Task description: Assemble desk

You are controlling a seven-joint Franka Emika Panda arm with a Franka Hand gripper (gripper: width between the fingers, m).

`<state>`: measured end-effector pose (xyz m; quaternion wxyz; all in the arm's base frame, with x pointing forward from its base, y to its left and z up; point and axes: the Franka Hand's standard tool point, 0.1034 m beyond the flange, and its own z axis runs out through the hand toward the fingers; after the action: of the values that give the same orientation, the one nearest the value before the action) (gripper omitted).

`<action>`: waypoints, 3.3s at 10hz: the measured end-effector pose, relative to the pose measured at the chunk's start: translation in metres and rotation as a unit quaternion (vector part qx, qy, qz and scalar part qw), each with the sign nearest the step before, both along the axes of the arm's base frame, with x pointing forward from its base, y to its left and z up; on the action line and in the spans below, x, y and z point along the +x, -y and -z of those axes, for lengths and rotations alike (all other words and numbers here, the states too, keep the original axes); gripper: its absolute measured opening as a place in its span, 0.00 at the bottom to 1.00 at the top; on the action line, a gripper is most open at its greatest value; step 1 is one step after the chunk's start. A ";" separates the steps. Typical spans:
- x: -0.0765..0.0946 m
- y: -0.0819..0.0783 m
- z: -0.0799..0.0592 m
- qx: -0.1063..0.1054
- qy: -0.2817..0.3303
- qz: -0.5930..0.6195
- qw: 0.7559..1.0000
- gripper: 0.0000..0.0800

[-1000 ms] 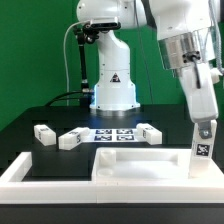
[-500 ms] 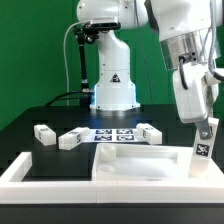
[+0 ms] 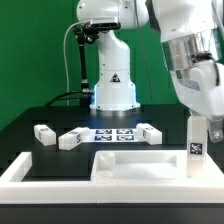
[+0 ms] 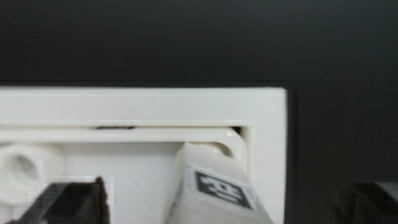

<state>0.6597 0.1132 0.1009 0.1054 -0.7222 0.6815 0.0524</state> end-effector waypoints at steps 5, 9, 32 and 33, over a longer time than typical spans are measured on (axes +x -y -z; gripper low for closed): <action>-0.008 0.012 -0.001 -0.031 0.019 -0.263 0.964 0.81; -0.001 0.029 -0.011 -0.057 0.036 -0.473 0.878 0.81; -0.002 0.012 -0.048 0.033 0.013 0.162 0.986 0.81; -0.007 0.012 -0.054 0.035 0.014 0.160 0.986 0.81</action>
Offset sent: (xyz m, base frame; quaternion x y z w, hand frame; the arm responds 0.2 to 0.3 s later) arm 0.0000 0.0000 0.0000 0.0000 0.0000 -0.1296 0.9916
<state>0.6527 0.1013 0.1551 0.1471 -0.6007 0.7843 0.0485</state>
